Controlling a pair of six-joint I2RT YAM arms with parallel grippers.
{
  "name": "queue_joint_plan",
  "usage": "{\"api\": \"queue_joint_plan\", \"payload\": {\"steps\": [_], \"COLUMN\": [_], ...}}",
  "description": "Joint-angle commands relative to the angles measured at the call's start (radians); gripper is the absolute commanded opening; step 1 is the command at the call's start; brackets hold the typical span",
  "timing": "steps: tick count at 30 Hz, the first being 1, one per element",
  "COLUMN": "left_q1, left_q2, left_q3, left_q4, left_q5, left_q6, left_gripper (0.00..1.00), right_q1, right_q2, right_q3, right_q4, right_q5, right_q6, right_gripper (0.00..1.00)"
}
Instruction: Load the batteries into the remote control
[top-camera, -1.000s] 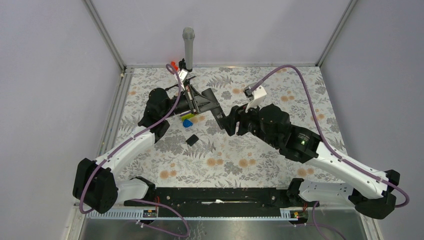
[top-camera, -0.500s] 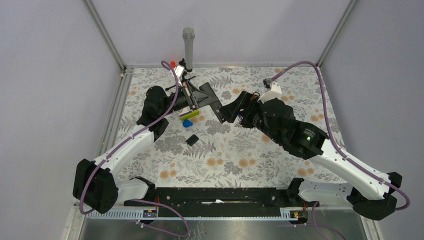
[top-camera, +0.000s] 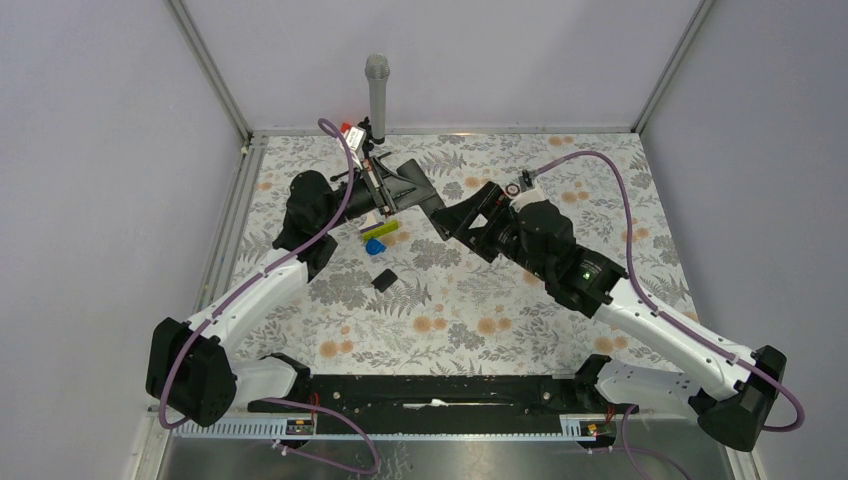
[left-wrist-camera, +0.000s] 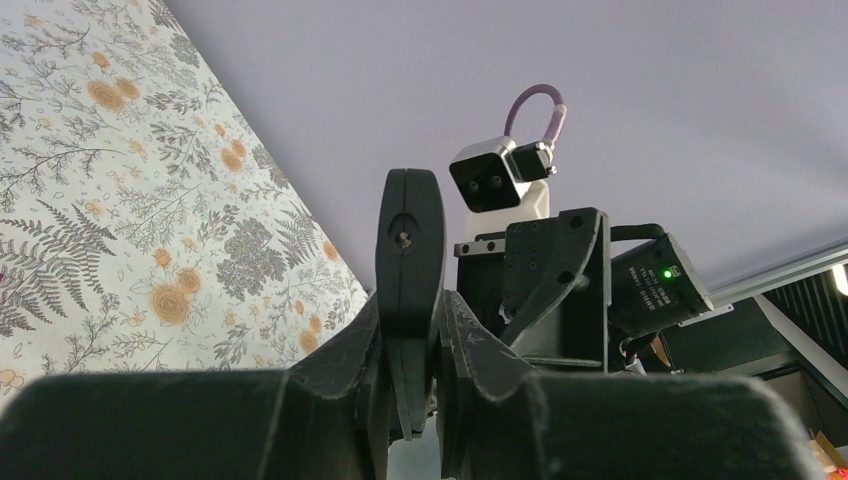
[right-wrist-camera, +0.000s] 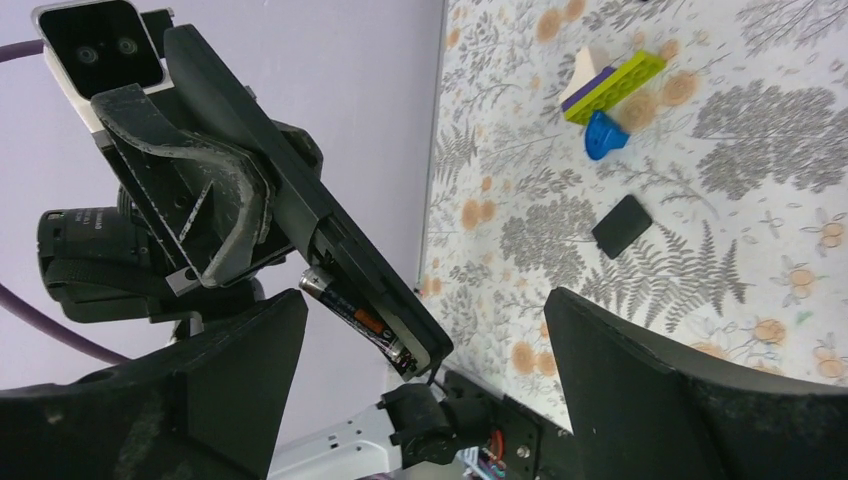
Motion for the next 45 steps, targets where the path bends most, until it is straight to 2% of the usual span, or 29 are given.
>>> {"api": "queue_joint_plan", "payload": {"steps": [1, 11, 19, 31, 45], "left_q1": [0.004, 0.004, 0.004, 0.004, 0.004], "left_q2": [-0.024, -0.017, -0.019, -0.010, -0.007], "left_q3": [0.041, 0.019, -0.014, -0.032, -0.014], "left_q4": [0.070, 0.121, 0.184, 0.223, 0.187], "left_q5": [-0.024, -0.015, 0.000, 0.015, -0.020], "left_q6": [-0.009, -0.042, -0.045, -0.047, -0.092], "left_gripper": [0.00, 0.00, 0.00, 0.00, 0.00], "right_q1": [-0.012, -0.021, -0.032, -0.044, -0.051], "right_q2": [-0.008, 0.003, 0.028, 0.056, 0.057], "right_q3": [-0.004, -0.018, -0.019, -0.013, -0.023], "right_q4": [0.177, 0.224, 0.252, 0.253, 0.253], "right_q5": [-0.048, -0.058, -0.082, -0.124, -0.128], "right_q6": [0.060, 0.083, 0.117, 0.136, 0.137], "right_gripper": [0.93, 0.91, 0.73, 0.55, 0.51]}}
